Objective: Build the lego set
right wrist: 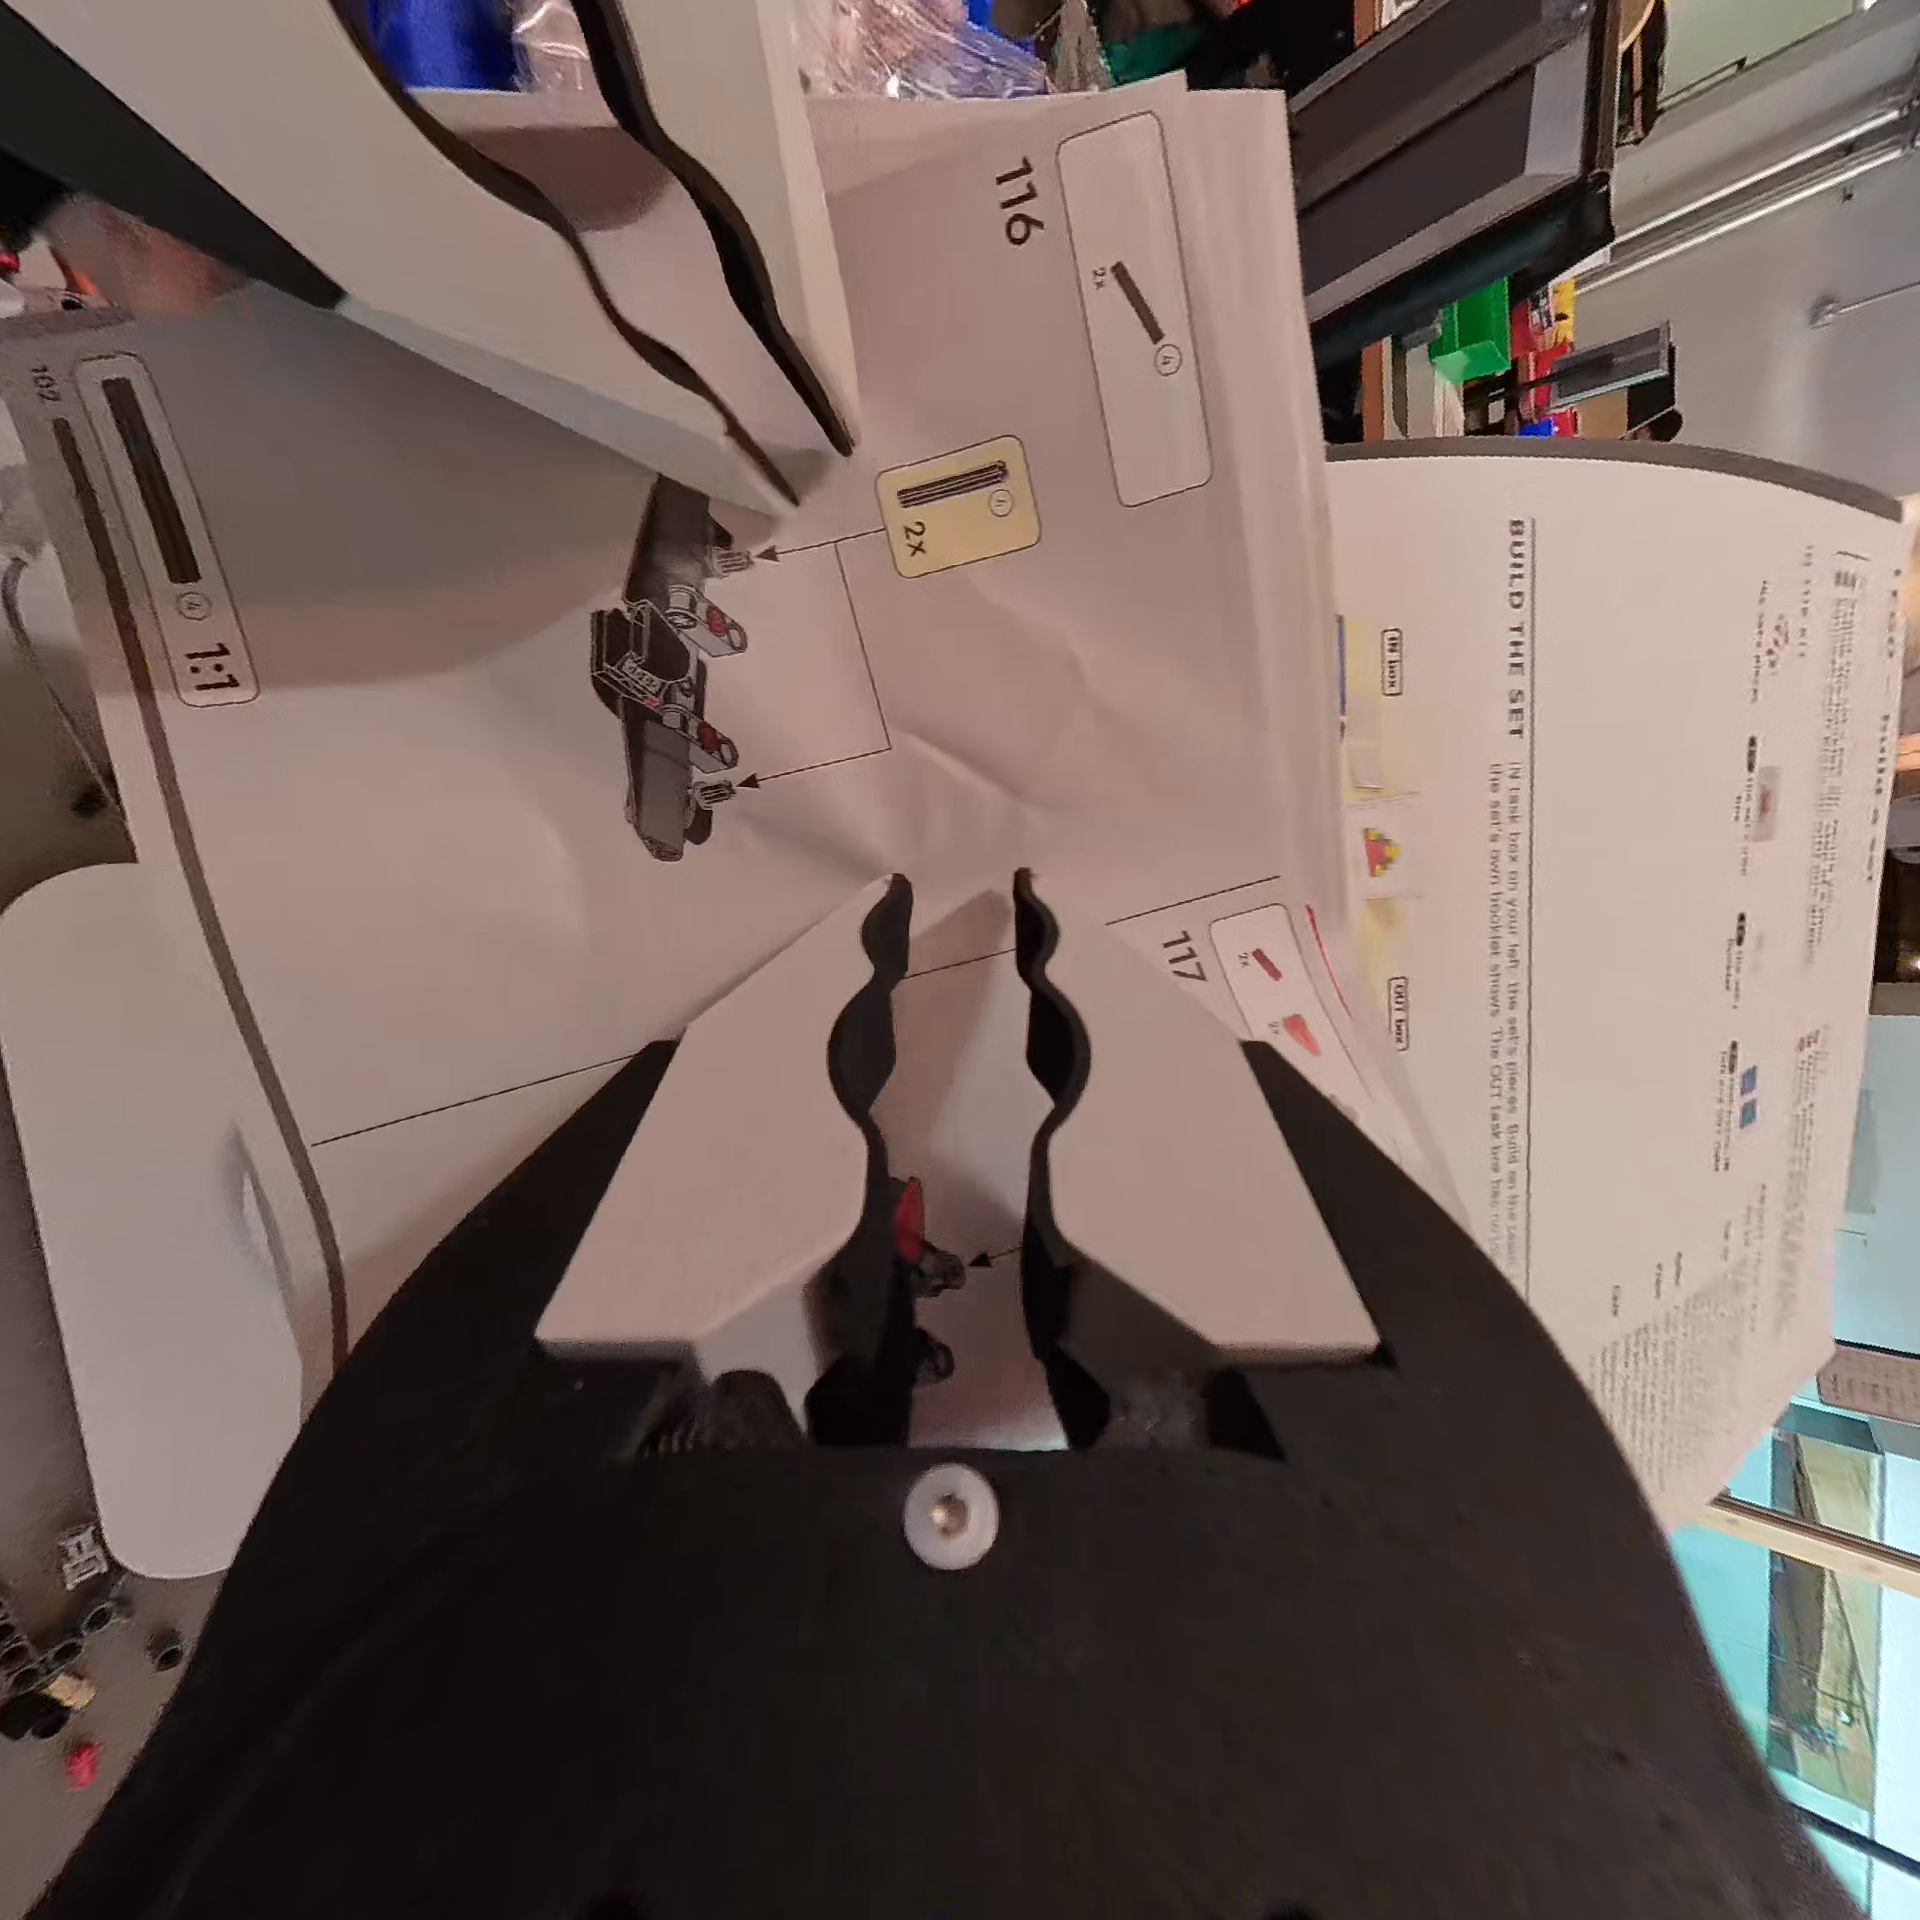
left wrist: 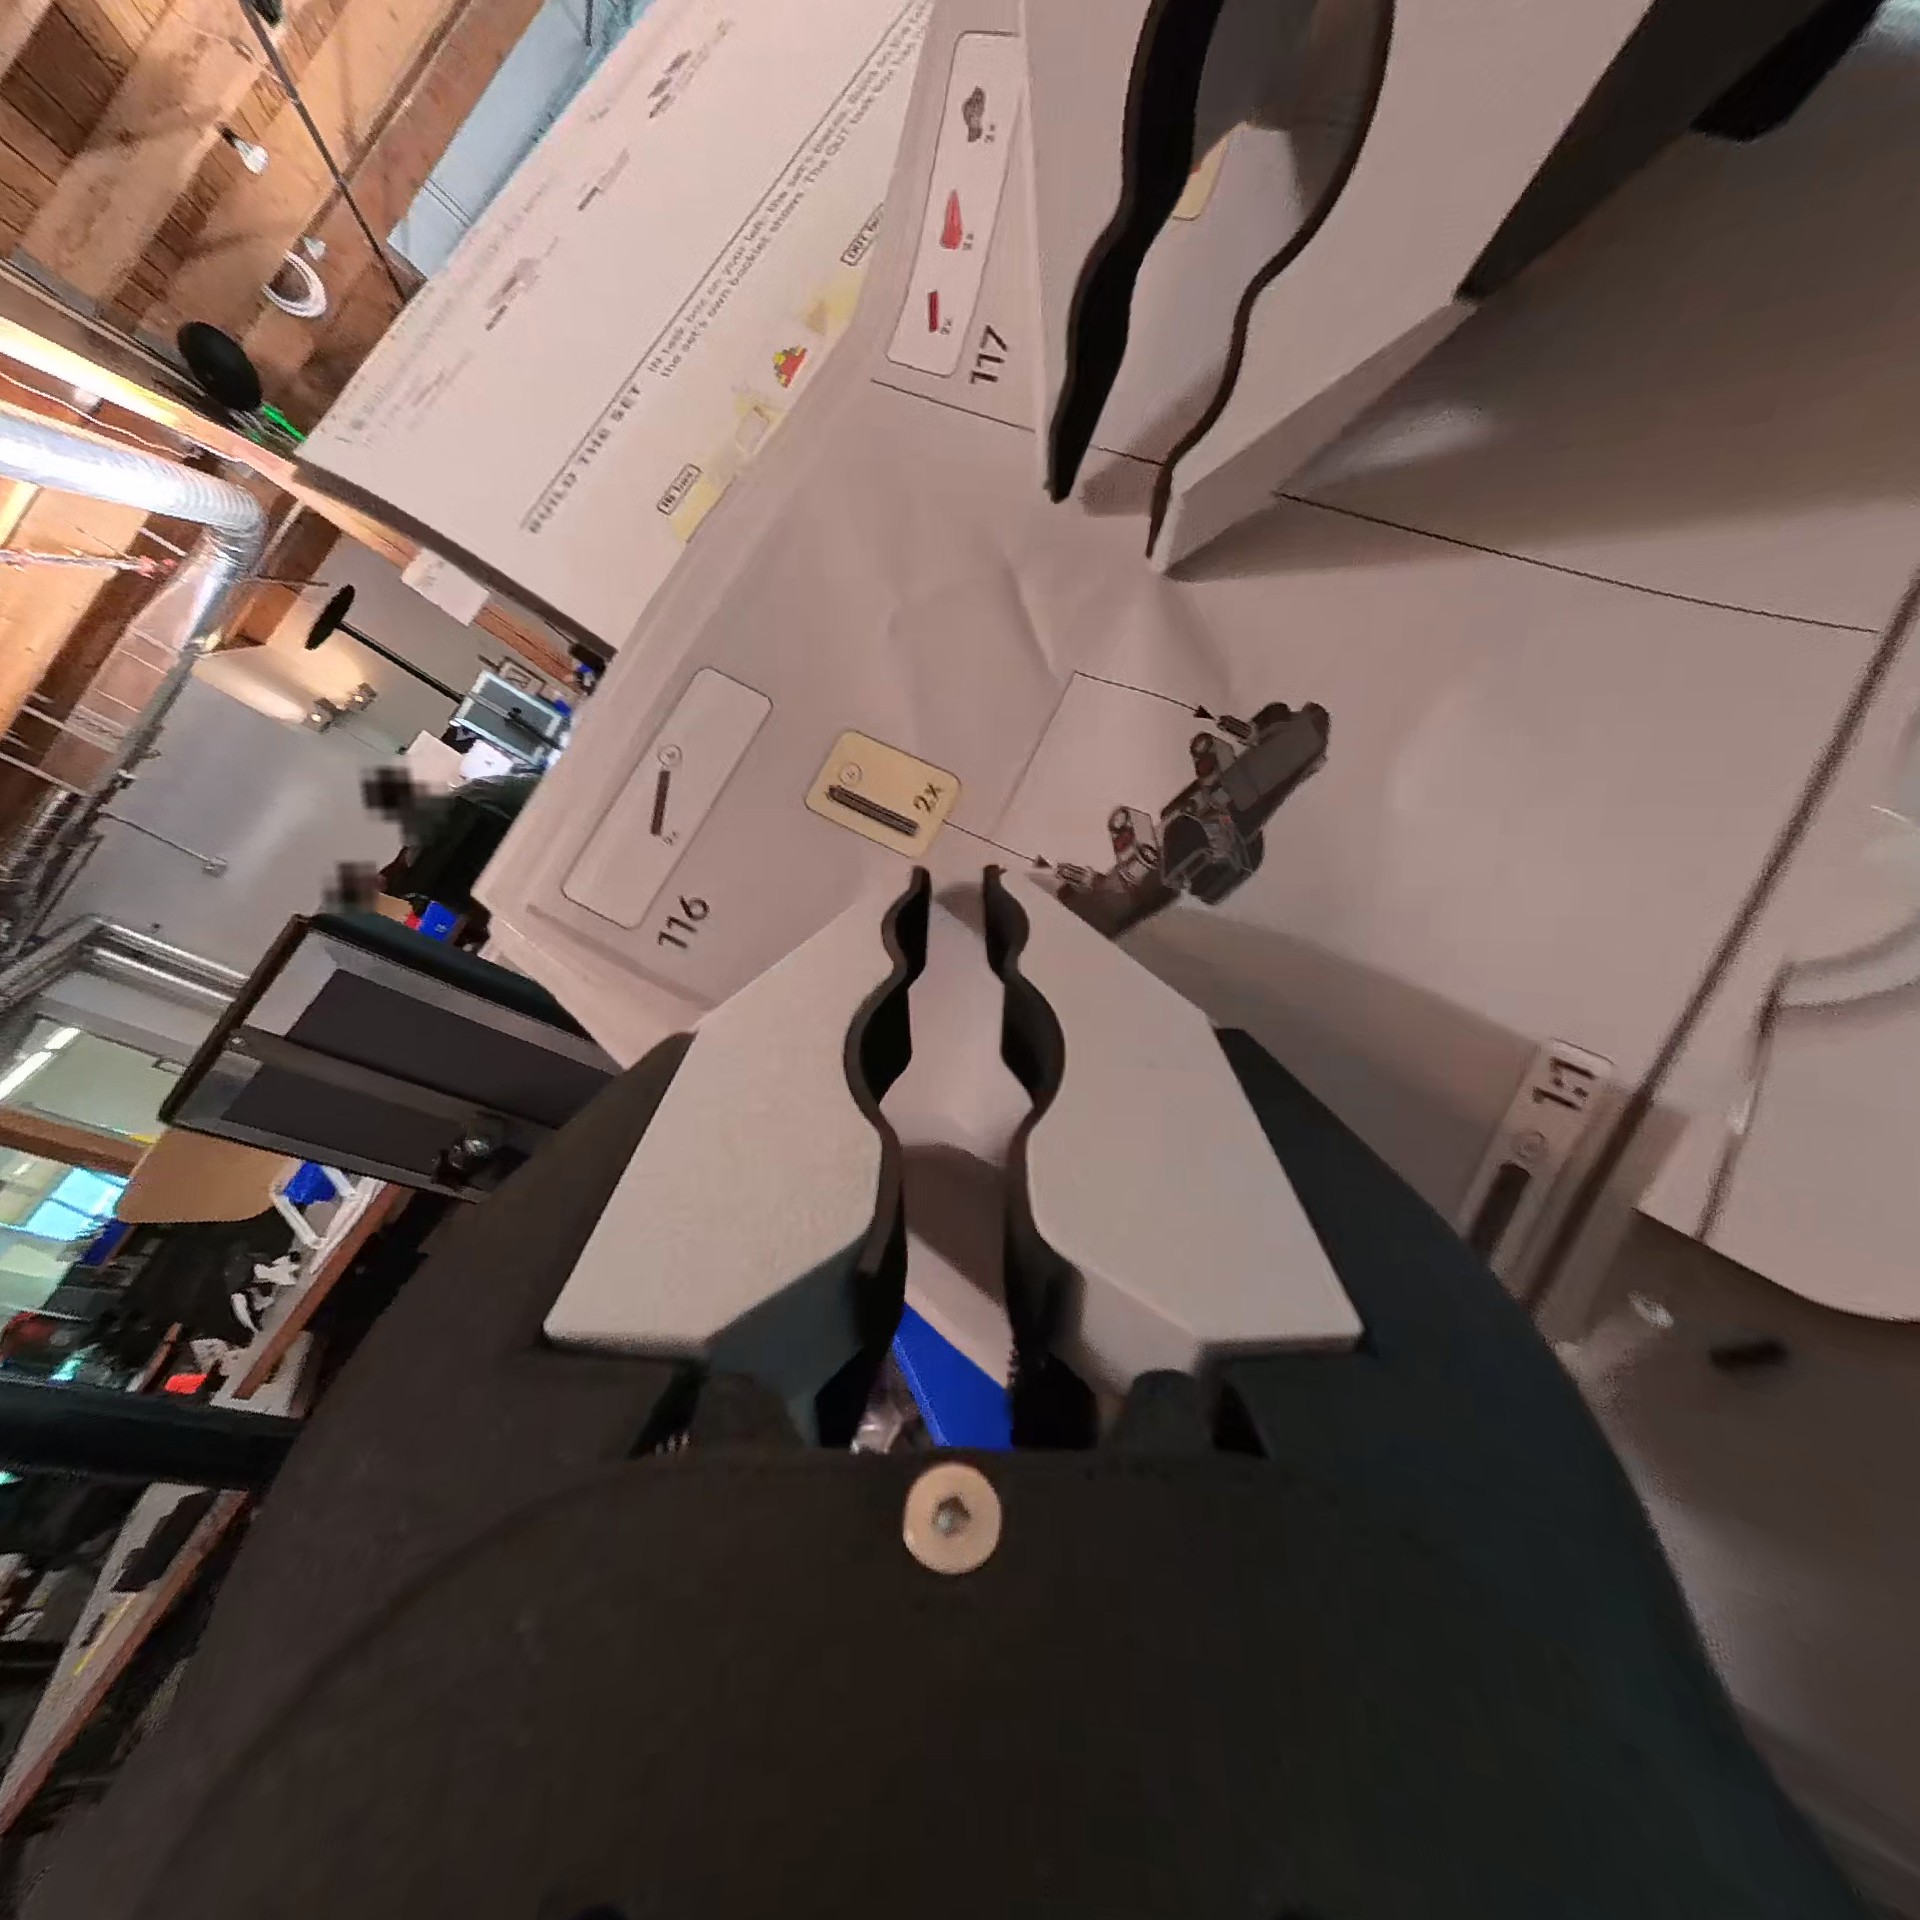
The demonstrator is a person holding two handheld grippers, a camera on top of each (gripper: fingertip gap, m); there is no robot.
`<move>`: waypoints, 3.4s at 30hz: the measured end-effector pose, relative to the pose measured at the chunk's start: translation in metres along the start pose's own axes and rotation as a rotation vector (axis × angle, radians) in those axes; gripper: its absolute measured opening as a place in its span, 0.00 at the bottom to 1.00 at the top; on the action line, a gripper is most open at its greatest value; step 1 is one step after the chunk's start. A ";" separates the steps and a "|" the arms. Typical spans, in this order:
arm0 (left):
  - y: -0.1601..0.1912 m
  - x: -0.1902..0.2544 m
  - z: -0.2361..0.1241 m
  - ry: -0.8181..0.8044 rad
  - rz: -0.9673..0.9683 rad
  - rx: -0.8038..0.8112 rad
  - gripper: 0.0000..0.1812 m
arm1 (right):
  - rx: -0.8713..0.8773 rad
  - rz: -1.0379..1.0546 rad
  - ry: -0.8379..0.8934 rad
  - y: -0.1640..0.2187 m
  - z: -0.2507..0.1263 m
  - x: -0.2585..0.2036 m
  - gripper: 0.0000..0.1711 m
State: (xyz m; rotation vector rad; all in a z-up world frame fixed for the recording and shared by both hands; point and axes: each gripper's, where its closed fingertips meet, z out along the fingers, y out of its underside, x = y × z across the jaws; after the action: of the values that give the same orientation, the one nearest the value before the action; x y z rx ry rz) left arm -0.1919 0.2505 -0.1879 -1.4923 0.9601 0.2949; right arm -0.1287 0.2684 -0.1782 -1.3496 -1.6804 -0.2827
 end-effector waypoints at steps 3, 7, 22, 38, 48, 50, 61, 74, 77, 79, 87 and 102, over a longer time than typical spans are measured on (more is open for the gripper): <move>0.006 0.017 -0.016 0.055 0.022 -0.013 0.14 | 0.014 0.011 0.002 0.000 -0.002 -0.002 0.09; 0.018 0.056 -0.045 0.151 0.197 -0.023 0.20 | 0.027 -0.002 0.003 -0.002 -0.005 -0.004 0.09; 0.043 0.092 -0.060 0.283 0.323 -0.037 0.22 | 0.044 0.017 -0.008 -0.001 -0.005 -0.006 0.09; 0.041 0.085 -0.063 0.358 0.284 -0.042 0.13 | 0.055 0.014 -0.016 -0.001 -0.005 -0.006 0.08; 0.042 0.087 -0.065 0.393 0.311 -0.070 0.11 | 0.059 0.014 -0.023 -0.001 -0.005 -0.006 0.08; 0.042 0.087 -0.065 0.403 0.310 -0.072 0.10 | 0.060 0.015 -0.026 -0.001 -0.004 -0.006 0.08; 0.045 0.088 -0.066 0.444 0.316 -0.103 0.09 | 0.061 0.012 -0.031 -0.001 -0.004 -0.006 0.08; 0.043 0.089 -0.070 0.496 0.296 -0.115 0.05 | 0.067 0.011 -0.035 -0.001 -0.004 -0.006 0.08; 0.042 0.090 -0.070 0.508 0.303 -0.117 0.03 | 0.068 0.011 -0.035 -0.001 -0.004 -0.006 0.08; 0.040 0.089 -0.071 0.504 0.307 -0.111 0.00 | 0.070 0.010 -0.033 -0.001 -0.004 -0.005 0.08; 0.023 0.071 -0.076 0.396 0.337 -0.098 0.00 | 0.171 0.100 -0.063 -0.015 -0.029 -0.011 0.17; -0.053 0.057 -0.105 0.202 0.453 -0.008 0.00 | 0.342 0.098 -0.262 -0.069 -0.080 -0.103 0.14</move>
State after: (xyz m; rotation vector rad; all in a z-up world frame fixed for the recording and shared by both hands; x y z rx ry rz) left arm -0.1566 0.1257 -0.1699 -1.3162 1.4620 0.4790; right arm -0.1511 0.1228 -0.1889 -1.2427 -1.7719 0.2403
